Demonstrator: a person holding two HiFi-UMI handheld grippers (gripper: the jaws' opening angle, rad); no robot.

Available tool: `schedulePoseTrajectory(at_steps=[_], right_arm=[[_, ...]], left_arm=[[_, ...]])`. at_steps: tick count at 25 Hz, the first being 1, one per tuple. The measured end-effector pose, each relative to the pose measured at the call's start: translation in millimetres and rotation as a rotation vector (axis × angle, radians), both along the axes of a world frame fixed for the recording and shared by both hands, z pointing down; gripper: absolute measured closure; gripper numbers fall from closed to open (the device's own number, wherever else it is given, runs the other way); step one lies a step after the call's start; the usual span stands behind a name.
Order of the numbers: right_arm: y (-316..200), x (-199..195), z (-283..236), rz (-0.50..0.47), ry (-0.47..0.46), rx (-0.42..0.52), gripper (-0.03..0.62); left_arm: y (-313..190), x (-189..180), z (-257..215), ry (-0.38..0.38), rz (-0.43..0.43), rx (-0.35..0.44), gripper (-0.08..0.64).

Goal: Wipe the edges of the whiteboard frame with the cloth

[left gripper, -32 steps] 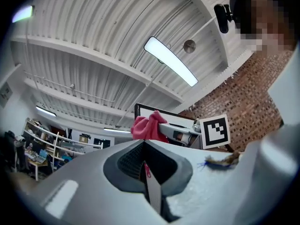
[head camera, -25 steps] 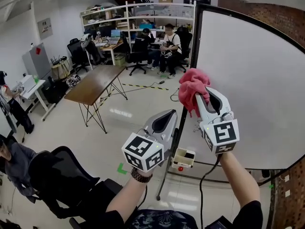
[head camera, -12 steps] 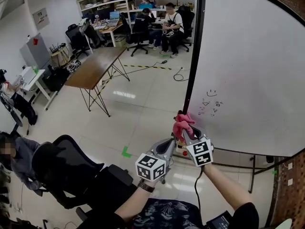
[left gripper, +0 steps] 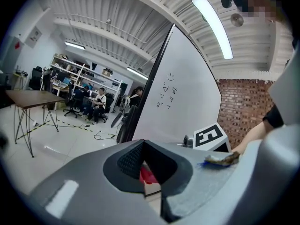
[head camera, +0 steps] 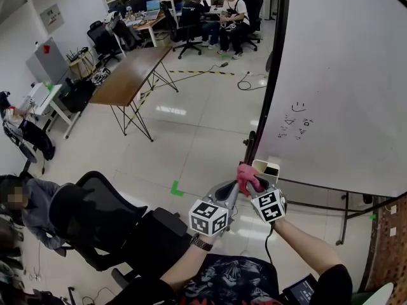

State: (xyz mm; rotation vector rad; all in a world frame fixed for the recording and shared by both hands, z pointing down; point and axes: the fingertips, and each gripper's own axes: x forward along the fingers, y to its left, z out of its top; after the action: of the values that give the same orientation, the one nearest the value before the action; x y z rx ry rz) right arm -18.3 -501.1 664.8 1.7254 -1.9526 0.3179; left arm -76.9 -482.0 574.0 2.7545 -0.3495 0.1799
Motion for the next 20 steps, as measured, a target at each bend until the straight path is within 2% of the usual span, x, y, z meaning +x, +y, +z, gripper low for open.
schedulePoseTrajectory(at_steps=[3,7,12,14,17,20], right_arm=[[-2.3,-11.5,20.6,0.004,-0.021,-0.032,0.509],[4.2,-17.3,38.2,0.046,-0.04,-0.055,0.509],[-4.5,8.0,39.5,0.128,-0.039,-0.046,0.509],[9.5,12.2,39.9,0.166,-0.041,-0.049,0.509],[39.0,24.0,41.0,0.213,-0.05,-0.05,0.509],[66.2,42.8,43.5,0.229,-0.06,-0.03,0.509]], left_arm=[[-11.1,-8.6,17.7,-0.021,0.001,-0.013,0.557],[-14.7,-11.8,36.3,-0.039,0.046,-0.045,0.557],[-44.2,0.8,49.7,-0.022,0.079,-0.098,0.557],[-36.0,2.6,51.2,-0.012,0.125,-0.125,0.557],[-4.4,18.3,48.4,0.004,0.239,-0.171,0.557],[28.1,43.9,46.9,-0.002,0.304,-0.17,0.557]])
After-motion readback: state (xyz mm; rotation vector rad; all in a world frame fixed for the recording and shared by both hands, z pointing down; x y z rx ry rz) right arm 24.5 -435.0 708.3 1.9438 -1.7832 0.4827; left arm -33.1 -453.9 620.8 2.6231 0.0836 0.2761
